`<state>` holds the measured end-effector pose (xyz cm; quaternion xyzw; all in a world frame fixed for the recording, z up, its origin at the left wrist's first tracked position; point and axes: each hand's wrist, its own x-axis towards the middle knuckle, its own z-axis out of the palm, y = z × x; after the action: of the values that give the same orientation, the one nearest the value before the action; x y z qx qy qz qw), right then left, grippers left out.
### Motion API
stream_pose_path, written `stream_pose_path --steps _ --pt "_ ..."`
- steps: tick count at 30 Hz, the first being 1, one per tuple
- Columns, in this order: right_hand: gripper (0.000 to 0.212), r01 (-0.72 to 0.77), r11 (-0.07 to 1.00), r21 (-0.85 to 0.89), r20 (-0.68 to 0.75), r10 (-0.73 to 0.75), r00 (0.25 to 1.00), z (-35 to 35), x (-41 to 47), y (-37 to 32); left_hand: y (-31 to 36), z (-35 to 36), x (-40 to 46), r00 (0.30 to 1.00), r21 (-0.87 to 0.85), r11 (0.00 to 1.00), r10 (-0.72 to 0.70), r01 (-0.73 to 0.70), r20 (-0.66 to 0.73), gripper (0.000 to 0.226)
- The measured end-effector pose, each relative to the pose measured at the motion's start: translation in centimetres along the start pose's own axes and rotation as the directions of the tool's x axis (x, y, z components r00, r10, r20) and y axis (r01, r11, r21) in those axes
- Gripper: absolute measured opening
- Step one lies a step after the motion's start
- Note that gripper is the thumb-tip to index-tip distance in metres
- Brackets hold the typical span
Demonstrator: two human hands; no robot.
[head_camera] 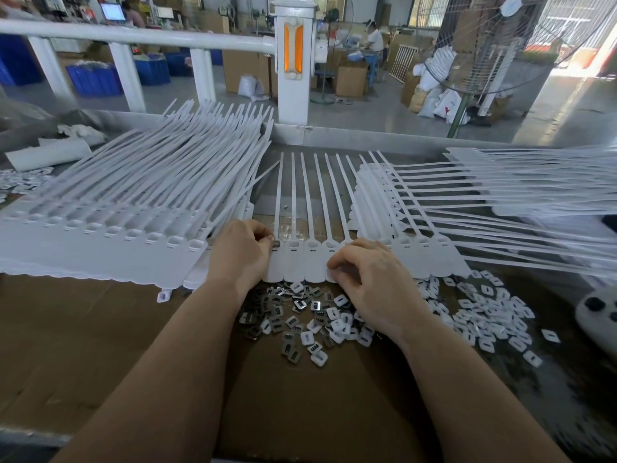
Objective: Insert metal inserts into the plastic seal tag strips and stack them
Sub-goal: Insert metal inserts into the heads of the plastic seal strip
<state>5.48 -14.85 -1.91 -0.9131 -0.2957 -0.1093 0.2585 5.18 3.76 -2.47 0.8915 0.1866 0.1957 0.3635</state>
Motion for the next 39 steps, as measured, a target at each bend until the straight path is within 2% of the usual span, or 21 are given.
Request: stream_pose_path --steps 4,11,15,22,29,32,35,39 --pt "0.011 0.000 1.000 0.003 -0.002 0.000 1.000 0.0 0.0 0.0 0.2 -0.4 -0.5 1.000 -0.090 0.996 -0.009 0.009 -0.003 0.010" --pt "0.010 0.012 1.000 -0.002 -0.005 -0.012 1.000 -0.1 -0.1 0.0 0.6 -0.6 -0.8 0.999 -0.037 0.999 0.028 -0.027 0.032 0.013" --pt "0.009 0.077 0.997 0.029 -0.029 -0.076 0.997 -0.3 -0.1 -0.4 0.6 -0.7 -0.9 0.998 -0.053 0.997 0.053 -0.051 0.031 0.011" --pt "0.010 0.172 0.980 0.095 0.088 -0.180 0.980 -0.6 -0.1 -1.0 0.7 -0.8 -1.3 0.985 -0.043 0.984 0.171 -0.170 0.015 0.012" --pt "0.017 0.214 0.969 0.120 0.053 -0.221 0.974 -0.4 -0.1 -1.3 1.2 -1.4 -2.0 0.957 -0.081 0.958 0.282 -0.276 0.075 0.014" --pt "0.022 0.249 0.961 0.118 0.095 -0.260 0.961 -0.2 0.0 -1.5 1.2 -1.5 -2.0 0.954 -0.080 0.957 0.287 -0.280 0.086 0.012" --pt "0.017 0.254 0.962 0.102 0.132 -0.266 0.955 -0.1 0.0 -1.5 1.3 -1.5 -2.1 0.955 -0.070 0.960 0.279 -0.273 0.097 0.010" --pt "0.010 0.227 0.965 0.131 0.100 -0.241 0.965 -0.1 0.0 -1.4 1.3 -1.4 -2.1 0.957 -0.074 0.961 0.274 -0.268 0.099 0.010"
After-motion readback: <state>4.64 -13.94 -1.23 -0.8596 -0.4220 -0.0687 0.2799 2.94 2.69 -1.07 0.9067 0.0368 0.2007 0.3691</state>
